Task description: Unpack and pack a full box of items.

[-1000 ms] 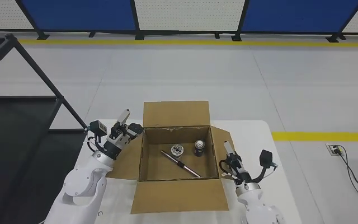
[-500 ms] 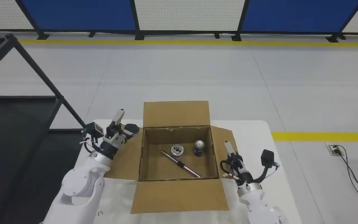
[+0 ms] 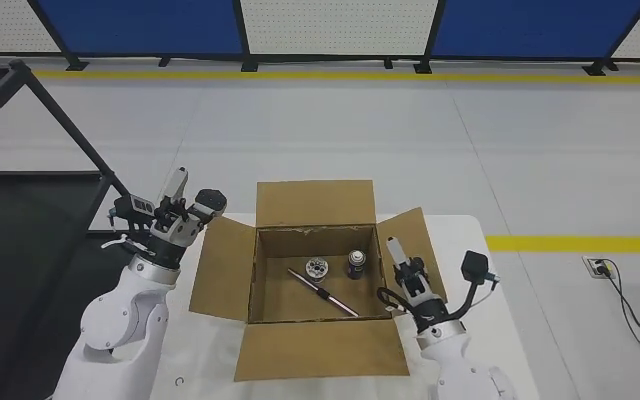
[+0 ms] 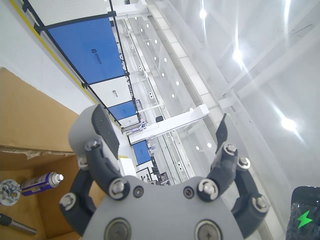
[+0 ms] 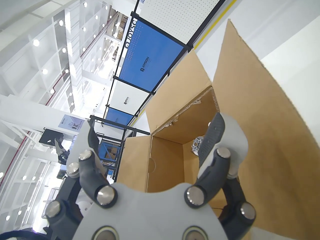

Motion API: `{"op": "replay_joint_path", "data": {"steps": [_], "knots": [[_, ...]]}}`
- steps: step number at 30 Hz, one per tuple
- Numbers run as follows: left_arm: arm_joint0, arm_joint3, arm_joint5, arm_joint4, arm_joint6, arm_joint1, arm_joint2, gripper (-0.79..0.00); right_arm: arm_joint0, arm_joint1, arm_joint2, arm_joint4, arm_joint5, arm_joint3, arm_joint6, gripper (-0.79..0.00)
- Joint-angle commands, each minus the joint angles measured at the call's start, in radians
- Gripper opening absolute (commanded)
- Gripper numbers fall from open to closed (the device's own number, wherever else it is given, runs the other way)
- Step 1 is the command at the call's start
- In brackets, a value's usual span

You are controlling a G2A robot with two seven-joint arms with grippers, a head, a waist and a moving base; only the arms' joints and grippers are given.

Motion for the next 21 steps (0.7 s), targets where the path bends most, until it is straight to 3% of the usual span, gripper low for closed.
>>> {"op": "replay_joint_path", "data": {"steps": [1, 10, 12, 15, 21], "knots": [[0.000, 0.001, 0.000, 0.000, 0.001, 0.000, 0.001, 0.000, -0.001, 0.000, 0.001, 0.001, -0.001, 0.001, 0.000, 0.000], [0.000, 0.001, 0.000, 0.000, 0.001, 0.000, 0.001, 0.000, -0.001, 0.000, 0.001, 0.001, -0.001, 0.001, 0.000, 0.000], [0.001, -0.004, -0.003, -0.074, 0.037, -0.004, -0.012, 0.000, -0.002, 0.000, -0.001, -0.001, -0.005, 0.000, 0.002, 0.000], [-0.006, 0.003, 0.028, -0.136, 0.060, -0.006, -0.035, 0.000, 0.009, 0.003, -0.042, -0.074, -0.037, -0.008, 0.051, 0.000], [0.017, -0.019, 0.058, -0.202, 0.065, -0.003, -0.088, 0.000, 0.122, 0.002, -0.147, -0.244, 0.010, 0.011, 0.202, 0.000]]}}
